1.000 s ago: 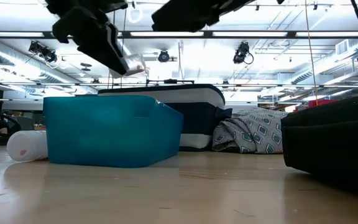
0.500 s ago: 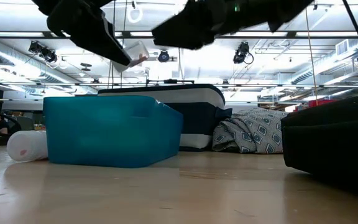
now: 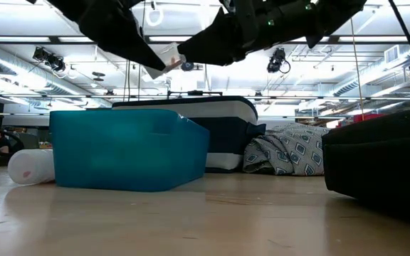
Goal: Pick & place medical supplies in basket/bin
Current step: Put the top transparent bottle in the yellow bin
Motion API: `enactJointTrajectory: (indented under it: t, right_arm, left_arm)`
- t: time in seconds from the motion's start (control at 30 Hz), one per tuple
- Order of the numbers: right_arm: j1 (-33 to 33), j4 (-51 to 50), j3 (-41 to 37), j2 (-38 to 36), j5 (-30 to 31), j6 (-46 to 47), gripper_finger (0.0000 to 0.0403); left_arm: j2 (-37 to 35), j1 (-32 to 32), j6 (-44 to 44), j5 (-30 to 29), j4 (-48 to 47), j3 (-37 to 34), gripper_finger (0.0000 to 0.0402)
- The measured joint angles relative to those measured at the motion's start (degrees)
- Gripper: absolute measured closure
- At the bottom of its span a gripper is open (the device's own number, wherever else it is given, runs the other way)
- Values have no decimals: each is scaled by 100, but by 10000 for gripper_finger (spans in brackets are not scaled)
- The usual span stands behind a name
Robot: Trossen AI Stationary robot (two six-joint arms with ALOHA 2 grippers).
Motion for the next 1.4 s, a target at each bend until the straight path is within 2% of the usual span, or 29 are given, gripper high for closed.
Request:
enactJointTrajectory:
  t: [0.1,0.53,0.67,1.03,1.4]
  right_arm:
    - [0,-13,0,0,-2,-2,131]
    - [-90,-27,0,-2,-36,19,135]
    - [-90,-25,0,-4,-42,20,160]
    - [-94,18,-2,-4,-287,-10,262]
    - [-94,41,-2,-4,-381,-21,262]
  left_arm:
    - [77,71,44,211,132,-1,275]
    - [110,106,237,356,407,1,275]
    - [110,106,248,358,409,1,275]
    - [110,106,246,350,418,1,275]
    - [110,104,237,357,427,1,275]
